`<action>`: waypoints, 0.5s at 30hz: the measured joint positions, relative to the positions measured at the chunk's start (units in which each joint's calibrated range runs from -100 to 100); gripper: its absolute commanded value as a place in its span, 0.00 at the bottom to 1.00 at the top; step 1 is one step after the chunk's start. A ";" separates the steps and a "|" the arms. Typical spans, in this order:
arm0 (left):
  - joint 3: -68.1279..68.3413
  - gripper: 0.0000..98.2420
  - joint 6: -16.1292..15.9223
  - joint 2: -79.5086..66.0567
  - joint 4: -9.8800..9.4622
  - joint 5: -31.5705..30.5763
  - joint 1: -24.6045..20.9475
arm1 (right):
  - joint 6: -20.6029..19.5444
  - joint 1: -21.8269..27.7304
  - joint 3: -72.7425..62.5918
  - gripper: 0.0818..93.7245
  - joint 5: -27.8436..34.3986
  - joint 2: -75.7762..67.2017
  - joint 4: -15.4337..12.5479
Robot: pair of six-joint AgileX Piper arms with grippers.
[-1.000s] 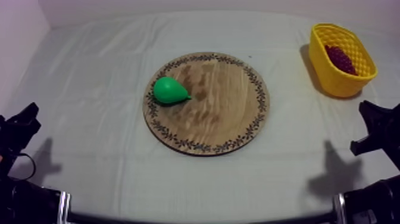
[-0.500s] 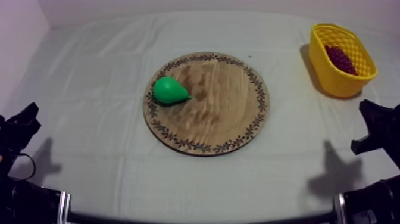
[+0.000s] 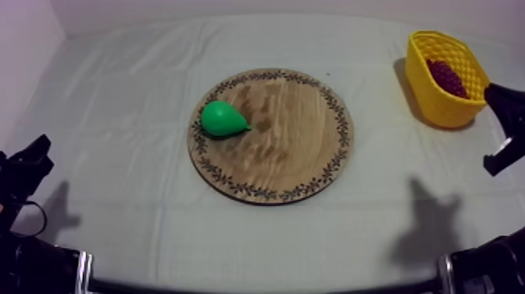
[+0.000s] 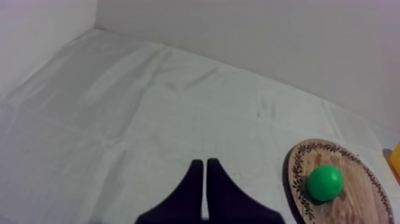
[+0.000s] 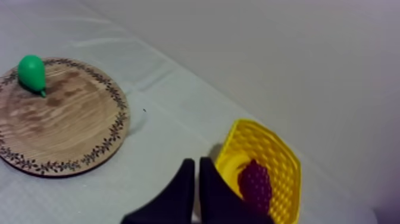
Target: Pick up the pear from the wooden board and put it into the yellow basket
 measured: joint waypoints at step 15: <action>0.00 0.00 0.00 0.00 0.00 0.00 0.00 | 2.84 -11.14 -34.19 0.01 11.56 31.81 -0.13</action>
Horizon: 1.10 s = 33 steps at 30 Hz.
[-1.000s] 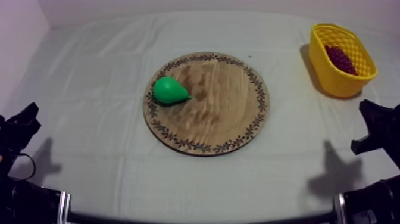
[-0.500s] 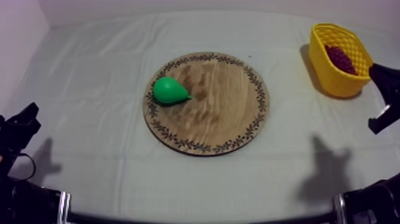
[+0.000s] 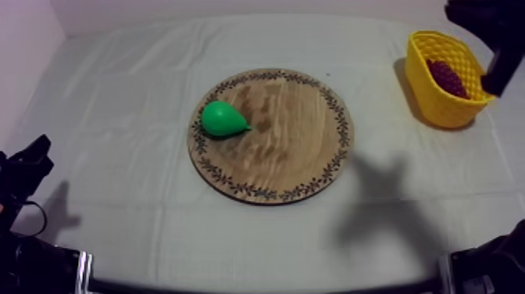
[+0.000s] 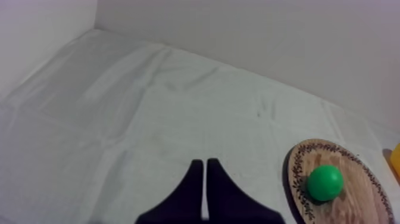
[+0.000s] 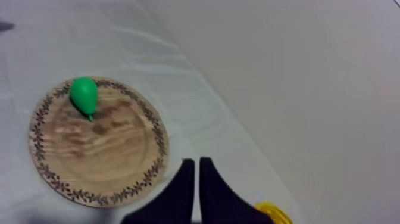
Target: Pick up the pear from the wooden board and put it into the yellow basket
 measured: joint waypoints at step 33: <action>0.00 0.00 0.00 0.00 0.00 0.00 0.00 | -3.22 -19.14 -68.00 0.01 41.05 65.44 15.59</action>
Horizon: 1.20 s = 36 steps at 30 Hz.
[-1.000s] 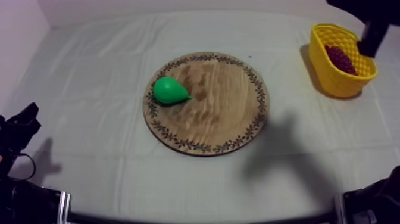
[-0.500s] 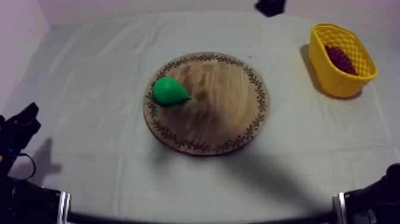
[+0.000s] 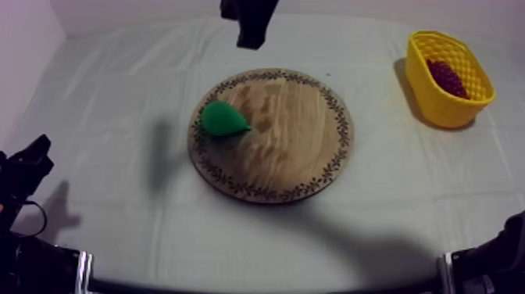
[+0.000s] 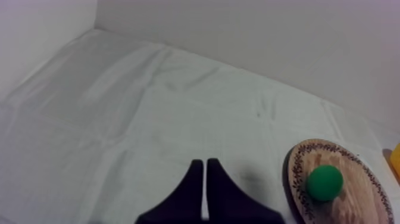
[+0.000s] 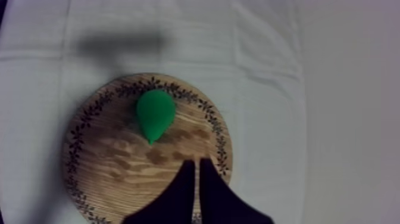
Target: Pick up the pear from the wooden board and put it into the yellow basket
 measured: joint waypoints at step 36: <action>0.00 0.00 0.00 0.00 0.00 0.00 0.00 | -1.30 -1.13 -11.44 0.79 9.64 19.70 2.55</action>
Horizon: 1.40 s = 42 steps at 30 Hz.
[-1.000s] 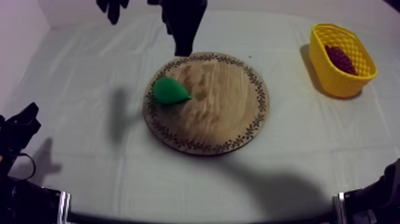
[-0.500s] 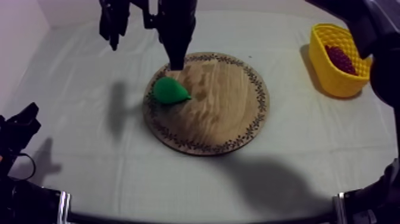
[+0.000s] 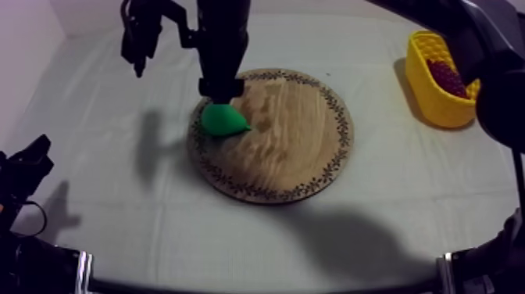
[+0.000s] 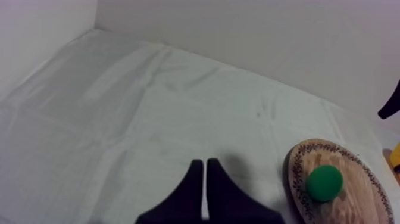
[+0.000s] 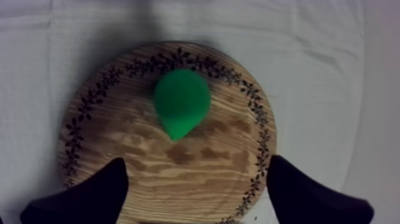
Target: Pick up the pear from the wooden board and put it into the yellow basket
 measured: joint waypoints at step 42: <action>0.00 0.00 0.00 0.00 0.00 0.00 0.00 | 3.30 2.15 -16.68 0.74 -0.49 27.11 -4.13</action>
